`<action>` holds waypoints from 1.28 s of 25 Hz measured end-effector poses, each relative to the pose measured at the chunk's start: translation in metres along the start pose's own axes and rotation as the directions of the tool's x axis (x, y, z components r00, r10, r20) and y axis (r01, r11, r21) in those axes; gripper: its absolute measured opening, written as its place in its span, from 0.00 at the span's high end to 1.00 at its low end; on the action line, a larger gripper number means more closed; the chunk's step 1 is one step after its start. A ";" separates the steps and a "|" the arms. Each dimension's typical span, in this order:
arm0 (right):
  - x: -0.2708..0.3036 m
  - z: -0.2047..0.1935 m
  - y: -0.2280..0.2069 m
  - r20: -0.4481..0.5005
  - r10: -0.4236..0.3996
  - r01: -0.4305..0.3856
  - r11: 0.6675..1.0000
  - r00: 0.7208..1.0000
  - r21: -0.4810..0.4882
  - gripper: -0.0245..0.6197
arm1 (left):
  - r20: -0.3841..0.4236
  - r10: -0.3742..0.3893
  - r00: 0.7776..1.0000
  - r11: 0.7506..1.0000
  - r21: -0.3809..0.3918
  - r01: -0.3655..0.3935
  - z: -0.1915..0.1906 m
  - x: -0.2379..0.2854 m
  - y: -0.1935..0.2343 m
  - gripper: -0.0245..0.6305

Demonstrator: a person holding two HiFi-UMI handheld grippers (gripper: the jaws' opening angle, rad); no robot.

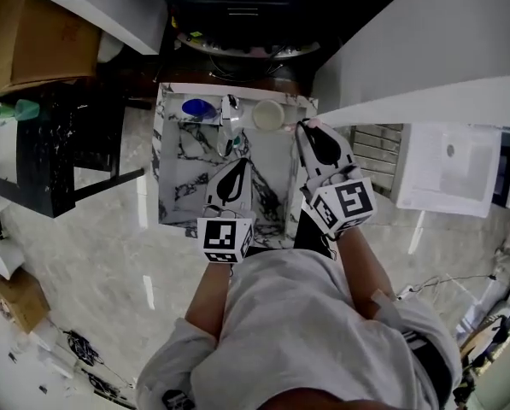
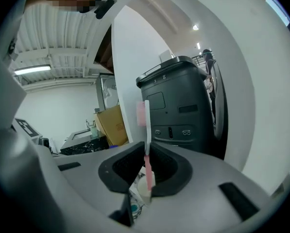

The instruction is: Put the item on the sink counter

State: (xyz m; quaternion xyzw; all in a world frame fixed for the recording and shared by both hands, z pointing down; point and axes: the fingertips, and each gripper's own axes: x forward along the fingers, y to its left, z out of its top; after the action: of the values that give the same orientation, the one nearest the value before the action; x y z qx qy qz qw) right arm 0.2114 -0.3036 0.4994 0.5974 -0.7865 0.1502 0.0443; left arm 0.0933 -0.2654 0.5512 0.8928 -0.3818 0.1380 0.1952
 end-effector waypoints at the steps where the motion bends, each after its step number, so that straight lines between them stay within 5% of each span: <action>1: 0.005 -0.003 0.000 -0.009 0.013 -0.013 1.000 1.000 -0.002 0.91 | -0.004 0.013 1.000 1.000 -0.005 -0.013 -0.003 0.002 0.002 0.95; 32: 0.085 -0.097 0.010 -0.264 0.220 -0.233 0.972 0.939 -0.021 0.91 | -0.066 0.219 0.973 0.971 -0.085 -0.224 -0.041 0.000 0.022 0.95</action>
State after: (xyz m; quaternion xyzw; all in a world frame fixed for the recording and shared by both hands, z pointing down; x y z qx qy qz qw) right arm 0.1674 -0.3518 0.6112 0.4766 -0.8410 0.2107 0.1452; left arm 0.0729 -0.2610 0.5933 0.8304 -0.4795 0.1661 0.2301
